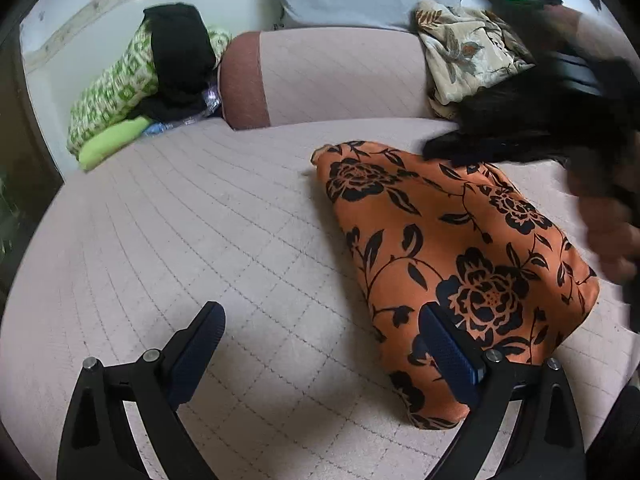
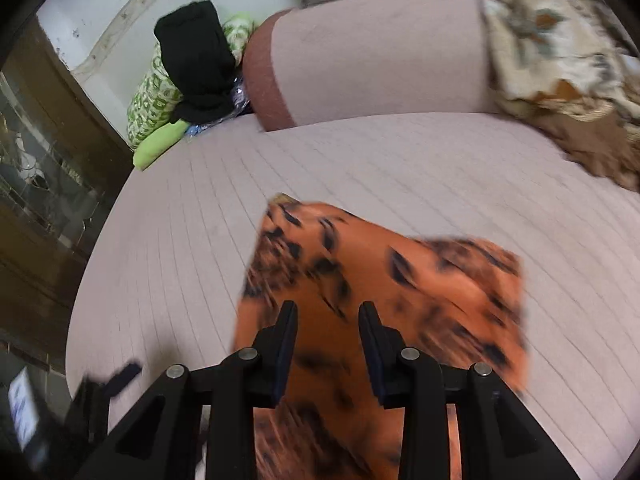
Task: Fold small clothes
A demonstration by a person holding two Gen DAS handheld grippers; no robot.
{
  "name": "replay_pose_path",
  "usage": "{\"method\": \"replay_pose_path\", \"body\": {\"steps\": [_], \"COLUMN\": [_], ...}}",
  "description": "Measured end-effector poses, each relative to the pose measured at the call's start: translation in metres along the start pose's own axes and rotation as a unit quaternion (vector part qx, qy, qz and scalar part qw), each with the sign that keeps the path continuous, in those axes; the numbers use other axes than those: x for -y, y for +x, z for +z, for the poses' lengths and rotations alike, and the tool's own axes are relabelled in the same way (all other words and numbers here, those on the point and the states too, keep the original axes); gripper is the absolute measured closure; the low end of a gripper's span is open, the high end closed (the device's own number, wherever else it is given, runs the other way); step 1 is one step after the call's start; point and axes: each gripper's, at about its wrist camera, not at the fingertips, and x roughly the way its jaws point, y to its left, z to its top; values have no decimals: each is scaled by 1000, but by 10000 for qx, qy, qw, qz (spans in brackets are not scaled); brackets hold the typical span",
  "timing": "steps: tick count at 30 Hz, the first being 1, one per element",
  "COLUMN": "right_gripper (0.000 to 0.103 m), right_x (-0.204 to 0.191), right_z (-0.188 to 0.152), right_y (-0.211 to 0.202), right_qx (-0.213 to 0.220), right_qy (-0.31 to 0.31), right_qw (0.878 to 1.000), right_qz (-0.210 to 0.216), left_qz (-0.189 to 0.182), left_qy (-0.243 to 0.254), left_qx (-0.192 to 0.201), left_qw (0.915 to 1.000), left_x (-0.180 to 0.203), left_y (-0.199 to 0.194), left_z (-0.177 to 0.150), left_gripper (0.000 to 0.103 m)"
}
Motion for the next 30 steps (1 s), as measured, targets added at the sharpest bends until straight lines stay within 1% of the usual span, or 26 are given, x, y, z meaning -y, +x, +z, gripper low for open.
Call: {"method": "replay_pose_path", "body": {"steps": [1,2,4,5,6,7,9,11,13,15,17,19,21,23,26,28,30], "right_gripper": [68,68,68,70,70,70,70,70,69,69,69,69,69,69,69,69,69], "right_x": [-5,-7,-8,-4,-1,0,1,5,11,21,29,41,49,57,69,73,69], "right_z": [10,15,22,24,25,27,28,23,15,0,-16,-38,-63,-85,-118,-135,-141], "right_y": [19,32,78,94,99,97,87,65,36,0,-26,-49,-63,-68,-67,-54,-55], "right_qx": [-85,-149,-482,-592,-374,-250,-272,-72,176,383,478,432,407,344,219,66,248], "right_qy": [33,15,119,254,390,417,573,576,483,375,320,309,296,303,383,290,134], "right_qw": [9999,9999,9987,9979,9985,9988,9979,9977,9978,9972,9971,9976,9981,9988,9989,9995,9996], "right_qz": [87,79,-77,-74,26,15,125,337,419,517,497,435,349,193,145,70,-7], "left_qz": [12,72,215,270,261,189,147,141,189,191,213,320,455,488,550,547,555], "left_qy": [114,289,436,499,571,573,477,389,346,318,310,360,418,449,479,514,567], "left_qx": [-182,-405,-347,-307,-304,-320,-328,-324,-274,-122,22,167,203,207,174,158,149], "left_qw": [9998,9987,9982,9979,9976,9977,9982,9986,9988,9992,9993,9987,9979,9976,9972,9971,9967], "left_x": [3,8,12,14,13,11,7,3,3,4,7,13,18,20,23,26,28], "left_y": [8,18,23,23,22,22,22,20,16,11,4,-2,-5,-4,-1,1,2], "left_z": [-2,-6,-10,-9,-8,-6,-3,0,-1,1,1,2,1,0,-1,-2,-4], "left_gripper": [5,5,5,5,5,5,5,5,5,5,5,5,5,5,5,5,5]}}
